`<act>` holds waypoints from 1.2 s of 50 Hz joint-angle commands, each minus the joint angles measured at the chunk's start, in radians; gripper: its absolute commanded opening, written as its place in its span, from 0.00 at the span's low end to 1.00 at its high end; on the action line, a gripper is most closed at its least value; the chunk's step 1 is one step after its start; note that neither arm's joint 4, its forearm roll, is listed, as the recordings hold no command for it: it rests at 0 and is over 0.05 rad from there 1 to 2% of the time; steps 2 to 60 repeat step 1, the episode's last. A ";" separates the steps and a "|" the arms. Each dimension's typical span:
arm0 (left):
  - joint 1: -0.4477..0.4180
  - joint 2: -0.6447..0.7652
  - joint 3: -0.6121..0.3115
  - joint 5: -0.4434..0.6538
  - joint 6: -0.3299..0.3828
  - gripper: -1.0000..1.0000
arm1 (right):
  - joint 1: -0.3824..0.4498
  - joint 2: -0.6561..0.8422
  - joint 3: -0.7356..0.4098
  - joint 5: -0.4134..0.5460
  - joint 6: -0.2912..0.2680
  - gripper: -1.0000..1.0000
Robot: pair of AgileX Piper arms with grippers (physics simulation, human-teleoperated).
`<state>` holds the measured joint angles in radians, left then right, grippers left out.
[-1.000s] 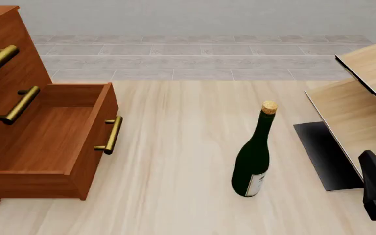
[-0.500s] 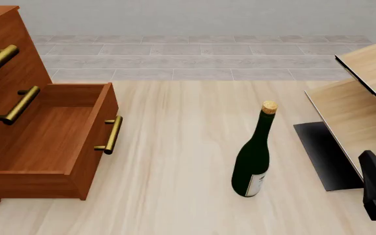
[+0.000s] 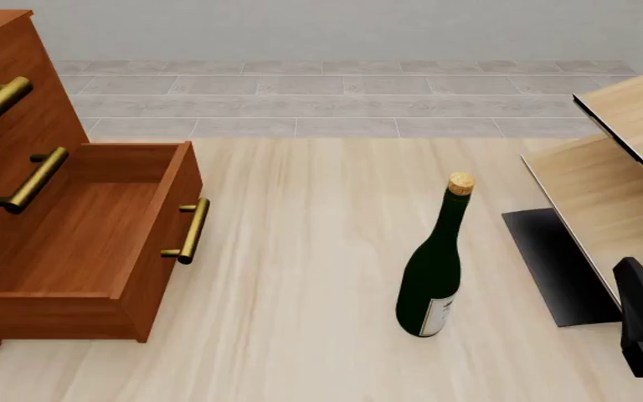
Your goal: Put the bowl on top of the cabinet.
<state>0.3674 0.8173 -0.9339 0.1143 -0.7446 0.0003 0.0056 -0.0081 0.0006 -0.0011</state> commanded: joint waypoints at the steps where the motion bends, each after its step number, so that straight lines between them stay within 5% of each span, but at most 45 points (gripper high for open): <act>1: -0.047 -0.010 0.011 0.003 0.016 1.00 | 0.000 0.000 0.000 0.000 0.000 1.00; 60: -0.047 -0.010 0.011 0.003 0.016 1.00 | 0.000 0.000 0.000 0.000 0.000 1.00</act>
